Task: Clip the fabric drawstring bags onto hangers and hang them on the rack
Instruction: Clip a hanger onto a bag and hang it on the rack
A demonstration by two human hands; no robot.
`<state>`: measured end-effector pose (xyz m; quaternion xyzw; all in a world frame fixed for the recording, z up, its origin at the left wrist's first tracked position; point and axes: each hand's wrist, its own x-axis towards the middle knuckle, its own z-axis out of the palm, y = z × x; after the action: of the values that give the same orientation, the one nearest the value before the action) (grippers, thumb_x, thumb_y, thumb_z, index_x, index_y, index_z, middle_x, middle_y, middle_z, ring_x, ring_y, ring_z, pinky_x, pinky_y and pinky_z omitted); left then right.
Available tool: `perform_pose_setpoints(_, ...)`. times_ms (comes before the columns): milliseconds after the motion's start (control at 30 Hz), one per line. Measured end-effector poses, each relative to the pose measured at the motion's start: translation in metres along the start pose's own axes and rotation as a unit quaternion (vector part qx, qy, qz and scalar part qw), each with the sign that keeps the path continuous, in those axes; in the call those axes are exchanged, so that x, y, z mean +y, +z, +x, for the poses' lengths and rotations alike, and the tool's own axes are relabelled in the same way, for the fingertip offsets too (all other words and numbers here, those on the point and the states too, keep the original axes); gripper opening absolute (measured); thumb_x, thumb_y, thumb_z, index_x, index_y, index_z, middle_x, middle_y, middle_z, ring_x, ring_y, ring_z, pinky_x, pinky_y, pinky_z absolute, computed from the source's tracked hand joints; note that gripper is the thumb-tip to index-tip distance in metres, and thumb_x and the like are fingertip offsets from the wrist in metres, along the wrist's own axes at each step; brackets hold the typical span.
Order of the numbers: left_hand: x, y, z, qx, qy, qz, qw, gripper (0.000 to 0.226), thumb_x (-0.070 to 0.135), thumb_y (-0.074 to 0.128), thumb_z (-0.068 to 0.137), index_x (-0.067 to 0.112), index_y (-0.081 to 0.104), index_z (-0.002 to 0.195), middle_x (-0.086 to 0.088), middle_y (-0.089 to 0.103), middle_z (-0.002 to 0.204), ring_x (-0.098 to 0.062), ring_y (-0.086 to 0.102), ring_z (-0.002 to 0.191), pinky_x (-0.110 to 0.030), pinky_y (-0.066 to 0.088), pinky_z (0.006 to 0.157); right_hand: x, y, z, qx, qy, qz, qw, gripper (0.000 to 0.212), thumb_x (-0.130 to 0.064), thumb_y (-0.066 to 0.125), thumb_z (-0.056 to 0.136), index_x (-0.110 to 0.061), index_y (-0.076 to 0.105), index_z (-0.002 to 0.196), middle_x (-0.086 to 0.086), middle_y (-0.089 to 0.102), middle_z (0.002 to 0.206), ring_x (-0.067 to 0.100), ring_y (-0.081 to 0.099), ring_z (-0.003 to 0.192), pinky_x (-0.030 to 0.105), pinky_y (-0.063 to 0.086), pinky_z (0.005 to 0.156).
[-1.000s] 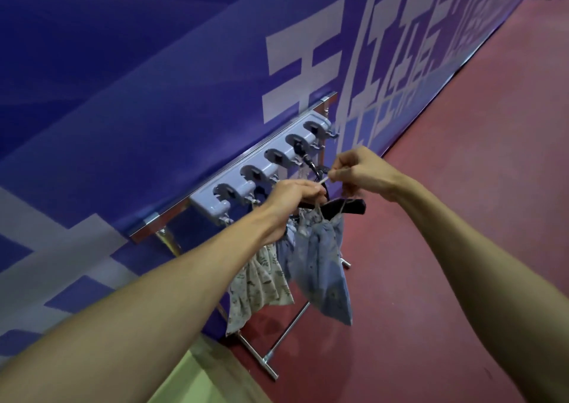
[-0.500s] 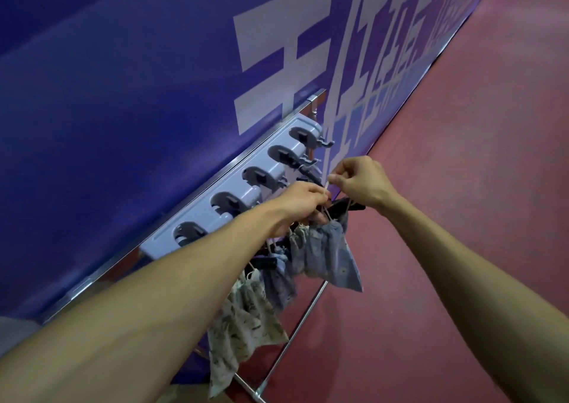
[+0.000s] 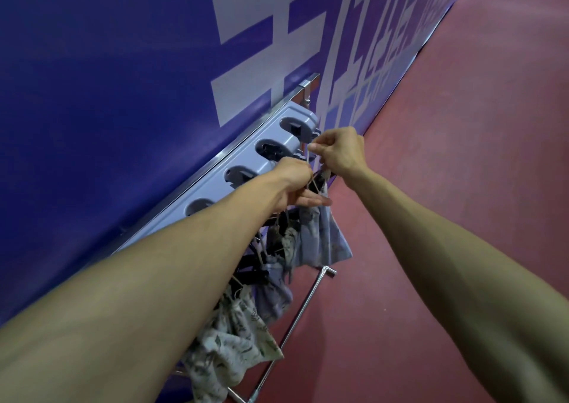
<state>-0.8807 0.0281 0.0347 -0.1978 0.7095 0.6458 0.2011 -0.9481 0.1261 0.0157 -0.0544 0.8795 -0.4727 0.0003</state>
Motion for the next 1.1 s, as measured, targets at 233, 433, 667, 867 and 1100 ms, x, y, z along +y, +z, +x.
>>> perform_pose_setpoints(233, -0.005, -0.002, -0.007, 0.002, -0.002, -0.014, 1.0, 0.045, -0.002, 0.027, 0.09, -0.005, 0.042, 0.132, -0.021, 0.056, 0.128, -0.027, 0.072, 0.061, -0.028, 0.059, 0.051, 0.004, 0.012, 0.011, -0.026, 0.148, 0.113, 0.982, 0.021, -0.009, 0.074, 0.08, -0.012, 0.064, 0.062, 0.013, 0.062, 0.065, 0.022, 0.057, 0.05, 0.036, 0.058, 0.065)
perform_pose_setpoints(433, -0.014, -0.015, -0.031, 0.043, 0.06, -0.041, 0.996, 0.045, -0.006, 0.031, 0.09, 0.003, 0.042, 0.133, -0.009, 0.05, 0.11, -0.029, 0.07, 0.081, -0.025, 0.057, 0.065, 0.008, 0.014, -0.002, -0.078, 0.161, 0.128, 0.975, 0.022, 0.003, 0.055, 0.09, -0.006, 0.062, 0.071, 0.011, 0.057, 0.065, 0.017, 0.052, 0.052, 0.022, 0.051, 0.05)
perform_pose_setpoints(667, -0.012, -0.028, -0.075, 0.075, 0.085, -0.003, 0.993, 0.036, -0.003, 0.037, 0.091, 0.005, 0.052, 0.123, -0.002, 0.056, 0.086, -0.024, 0.064, 0.083, -0.026, 0.055, 0.067, 0.002, 0.004, -0.027, -0.078, 0.12, 0.021, 0.989, 0.03, 0.001, 0.048, 0.085, -0.012, 0.074, 0.095, 0.005, 0.069, 0.092, 0.019, 0.058, 0.087, 0.035, 0.048, 0.085)
perform_pose_setpoints(867, -0.008, -0.048, -0.136, 0.125, 0.125, 0.044, 0.983, 0.029, -0.002, 0.038, 0.091, 0.008, 0.056, 0.112, -0.003, 0.056, 0.093, -0.018, 0.06, 0.077, -0.026, 0.05, 0.063, -0.048, -0.012, -0.081, -0.021, 0.057, -0.03, 0.998, 0.04, 0.005, 0.042, 0.08, -0.002, 0.066, 0.111, 0.016, 0.068, 0.114, 0.031, 0.058, 0.113, 0.038, 0.048, 0.096)
perform_pose_setpoints(1100, -0.029, -0.092, -0.256, 0.233, 0.138, 0.061, 0.961, 0.025, 0.0, 0.041, 0.09, 0.013, 0.056, 0.105, -0.001, 0.057, 0.091, -0.021, 0.063, 0.088, -0.027, 0.047, 0.065, -0.139, 0.022, -0.171, -0.149, -0.11, -0.04, 0.982, 0.027, -0.007, 0.051, 0.087, -0.01, 0.069, 0.107, 0.008, 0.072, 0.11, 0.021, 0.065, 0.103, 0.022, 0.044, 0.086)
